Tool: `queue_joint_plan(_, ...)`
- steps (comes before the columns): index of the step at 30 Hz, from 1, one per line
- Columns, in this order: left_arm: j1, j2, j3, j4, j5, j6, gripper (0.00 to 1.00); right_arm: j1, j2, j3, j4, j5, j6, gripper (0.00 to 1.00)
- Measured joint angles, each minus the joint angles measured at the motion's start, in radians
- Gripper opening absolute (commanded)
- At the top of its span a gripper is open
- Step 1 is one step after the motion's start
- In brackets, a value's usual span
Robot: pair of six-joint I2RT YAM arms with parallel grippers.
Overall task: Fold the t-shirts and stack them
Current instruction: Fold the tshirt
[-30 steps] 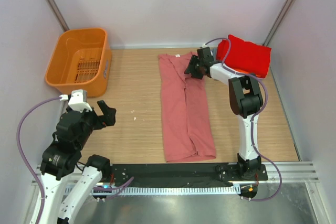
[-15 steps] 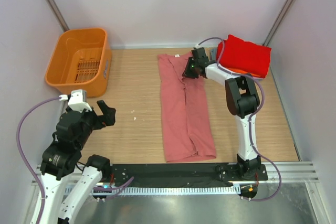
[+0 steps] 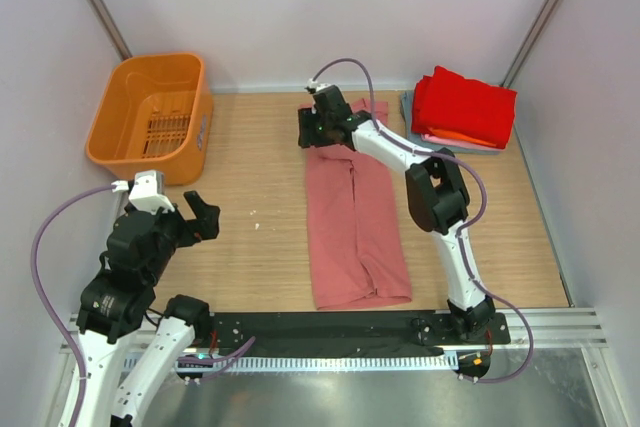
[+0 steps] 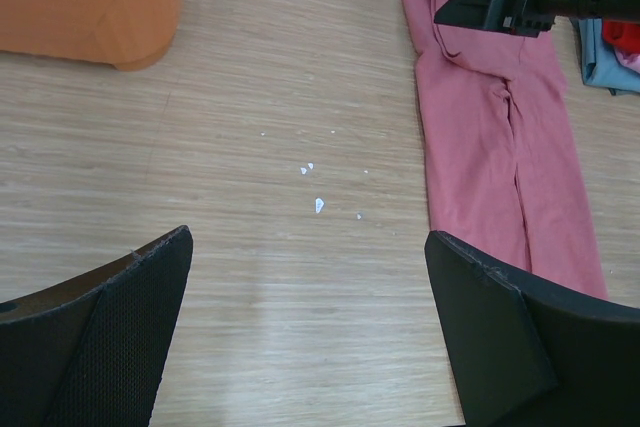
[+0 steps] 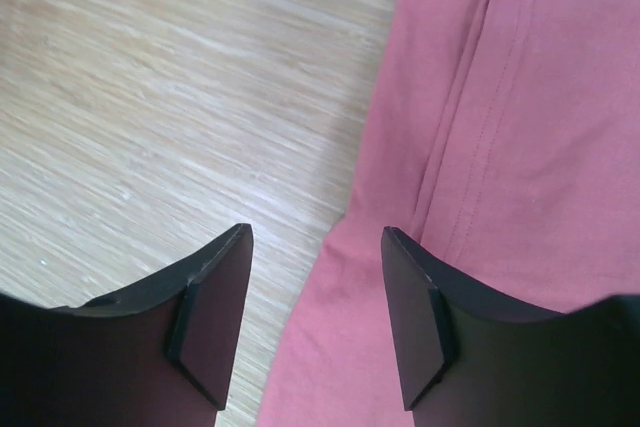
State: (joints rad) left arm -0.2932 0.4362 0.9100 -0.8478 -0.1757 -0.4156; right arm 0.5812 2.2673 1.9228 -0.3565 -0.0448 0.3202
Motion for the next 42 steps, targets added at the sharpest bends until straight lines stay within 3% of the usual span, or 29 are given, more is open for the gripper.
queue_joint_plan(10,0.004,0.003,0.000,0.001,0.000,0.000,1.00,-0.015,-0.054,-0.132,0.014,-0.004,-0.032,0.75)
queue_joint_plan(13,0.007,0.045,0.003,0.005,0.006,0.000,0.91,-0.019,-0.143,-0.181,-0.014,0.022,-0.023,0.89)
queue_joint_plan(16,0.007,0.168,0.027,-0.001,0.035,-0.004,0.91,-0.022,-0.276,-0.220,-0.052,0.085,-0.003,0.95)
queue_joint_plan(20,-0.008,0.414,0.048,0.049,0.108,-0.063,0.92,-0.045,-0.477,-0.292,-0.100,0.140,0.043,0.94)
queue_joint_plan(24,-0.098,0.674,0.075,0.155,0.147,-0.120,0.93,-0.137,-0.622,-0.450,-0.094,0.083,0.078,0.89)
queue_joint_plan(28,-0.138,0.975,0.225,0.277,0.216,-0.162,0.93,-0.248,-0.544,-0.442,-0.119,-0.003,0.091,0.87)
queue_joint_plan(33,-0.138,1.378,0.570,0.360,0.269,-0.183,0.92,-0.290,-0.280,-0.212,-0.200,-0.022,0.064,0.85)
queue_joint_plan(37,-0.135,1.646,0.837,0.371,0.301,-0.182,0.91,-0.292,-0.126,-0.053,-0.229,-0.028,0.047,0.77)
queue_joint_plan(42,-0.124,1.917,1.125,0.304,0.299,-0.179,0.90,-0.312,0.008,0.093,-0.264,-0.009,0.040,0.77)
